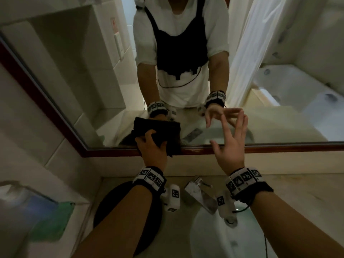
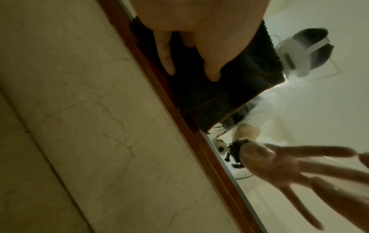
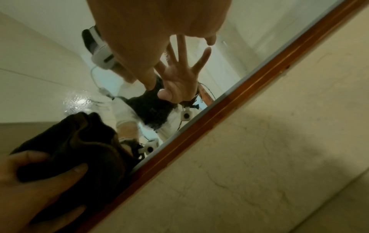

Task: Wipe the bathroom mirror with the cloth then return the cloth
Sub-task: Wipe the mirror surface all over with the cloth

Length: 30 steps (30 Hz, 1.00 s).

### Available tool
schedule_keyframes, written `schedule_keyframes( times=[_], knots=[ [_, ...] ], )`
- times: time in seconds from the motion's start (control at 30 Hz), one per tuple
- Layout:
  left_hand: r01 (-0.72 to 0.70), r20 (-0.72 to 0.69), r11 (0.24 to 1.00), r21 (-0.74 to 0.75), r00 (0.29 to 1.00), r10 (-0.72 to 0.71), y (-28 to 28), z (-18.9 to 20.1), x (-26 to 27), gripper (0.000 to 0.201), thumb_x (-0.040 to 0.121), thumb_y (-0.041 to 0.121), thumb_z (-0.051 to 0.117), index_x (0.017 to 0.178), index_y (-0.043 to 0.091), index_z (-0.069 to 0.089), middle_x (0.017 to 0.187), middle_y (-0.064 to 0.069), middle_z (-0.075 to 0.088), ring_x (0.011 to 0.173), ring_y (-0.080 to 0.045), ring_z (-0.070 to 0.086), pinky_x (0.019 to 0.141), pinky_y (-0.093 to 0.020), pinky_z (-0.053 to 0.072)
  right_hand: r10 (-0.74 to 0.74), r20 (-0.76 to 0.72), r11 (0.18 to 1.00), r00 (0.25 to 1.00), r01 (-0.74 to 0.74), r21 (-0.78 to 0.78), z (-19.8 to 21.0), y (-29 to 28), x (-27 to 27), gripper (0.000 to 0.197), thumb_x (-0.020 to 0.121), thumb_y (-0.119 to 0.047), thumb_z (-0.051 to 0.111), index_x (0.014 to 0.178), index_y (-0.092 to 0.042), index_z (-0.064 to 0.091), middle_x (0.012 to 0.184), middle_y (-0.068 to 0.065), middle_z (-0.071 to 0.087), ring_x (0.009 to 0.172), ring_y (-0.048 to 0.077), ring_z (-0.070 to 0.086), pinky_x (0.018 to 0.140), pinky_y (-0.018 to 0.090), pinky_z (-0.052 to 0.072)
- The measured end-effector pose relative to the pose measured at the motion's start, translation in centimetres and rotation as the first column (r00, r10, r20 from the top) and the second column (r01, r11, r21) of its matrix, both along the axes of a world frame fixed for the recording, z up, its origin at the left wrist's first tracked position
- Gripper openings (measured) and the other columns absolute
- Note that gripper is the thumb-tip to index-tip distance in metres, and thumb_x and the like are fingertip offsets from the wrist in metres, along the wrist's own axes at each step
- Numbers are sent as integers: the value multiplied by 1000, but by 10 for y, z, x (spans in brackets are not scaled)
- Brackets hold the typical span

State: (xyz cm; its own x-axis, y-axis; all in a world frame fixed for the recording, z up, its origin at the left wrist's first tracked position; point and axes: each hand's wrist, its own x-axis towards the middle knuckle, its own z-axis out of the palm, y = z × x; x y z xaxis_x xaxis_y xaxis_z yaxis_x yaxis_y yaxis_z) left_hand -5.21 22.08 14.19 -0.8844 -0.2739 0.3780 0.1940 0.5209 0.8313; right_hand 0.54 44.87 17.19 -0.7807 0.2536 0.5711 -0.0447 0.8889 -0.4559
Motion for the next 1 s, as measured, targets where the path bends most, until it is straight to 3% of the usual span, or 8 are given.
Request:
schedule_keyframes(
  times=[0.1, 0.2, 0.33, 0.53, 0.67, 0.77, 0.87, 1.0],
  knots=[
    [-33, 21, 999, 34, 999, 33, -31, 1, -2, 50, 80, 4, 75, 122, 10, 51, 139, -19, 32, 127, -38, 41, 106, -49, 44, -63, 2, 988, 998, 63, -138, -2, -21, 1, 87, 83, -25, 76, 154, -30, 27, 165, 4, -10, 152, 29, -5, 122, 49, 16],
    [-35, 9, 998, 46, 999, 34, -63, 1, -9, 50, 79, 3, 75, 121, 13, 49, 141, -17, 30, 129, -38, 40, 106, -50, 44, -107, -75, 960, 991, 84, -267, -2, -45, -1, 83, 82, -23, 78, 152, -26, 34, 163, 9, 8, 150, 27, 10, 120, 37, 19],
    [-32, -15, 999, 35, 999, 33, -91, -3, -15, 51, 78, 4, 76, 119, 17, 48, 138, -15, 32, 126, -34, 43, 103, -49, 47, -141, -71, 929, 987, 107, -354, -11, -79, -12, 90, 78, -31, 81, 152, -34, 29, 164, 10, 1, 151, 27, 3, 121, 45, 18],
    [-50, -7, 997, 61, 999, 51, -119, -9, -22, 51, 80, 5, 75, 120, 18, 47, 133, 2, 26, 128, -28, 41, 103, -46, 48, -165, -105, 944, 981, 126, -306, -25, -100, -35, 109, 72, -40, 83, 157, -28, 15, 160, 27, -8, 149, 41, -9, 121, 46, 2],
    [-63, 10, 997, 51, 998, 62, -121, -14, -24, 52, 81, 6, 74, 124, 17, 47, 142, -11, 29, 130, -27, 41, 104, -44, 48, -196, -164, 963, 967, 158, -220, -36, -97, -42, 109, 71, -47, 82, 156, -18, 21, 156, 38, 1, 147, 51, 1, 120, 53, 8],
    [-75, -19, 997, 37, 997, 75, -115, -15, -24, 55, 80, 6, 74, 123, 23, 44, 143, -12, 28, 132, -29, 39, 103, -48, 48, -213, -169, 965, 962, 180, -190, -38, -96, -44, 108, 71, -49, 82, 155, -14, 24, 155, 39, 3, 145, 53, 3, 119, 53, 8],
    [-51, -28, 999, -7, 998, 51, -92, -13, -19, 58, 79, 5, 75, 121, 26, 41, 143, -15, 29, 131, -31, 39, 105, -47, 46, -220, -153, 965, 963, 193, -175, -40, -96, -45, 110, 71, -51, 81, 156, -17, 20, 155, 39, 3, 145, 54, 3, 118, 56, 10],
    [-4, -3, 999, -34, 1000, 4, -59, -12, -10, 55, 79, 9, 77, 125, 16, 49, 144, -17, 27, 132, -31, 37, 108, -40, 41, -217, -133, 965, 967, 192, -181, -41, -94, -46, 114, 71, -50, 81, 157, -26, 10, 157, 36, -1, 146, 52, -1, 118, 62, 13]
  ],
)
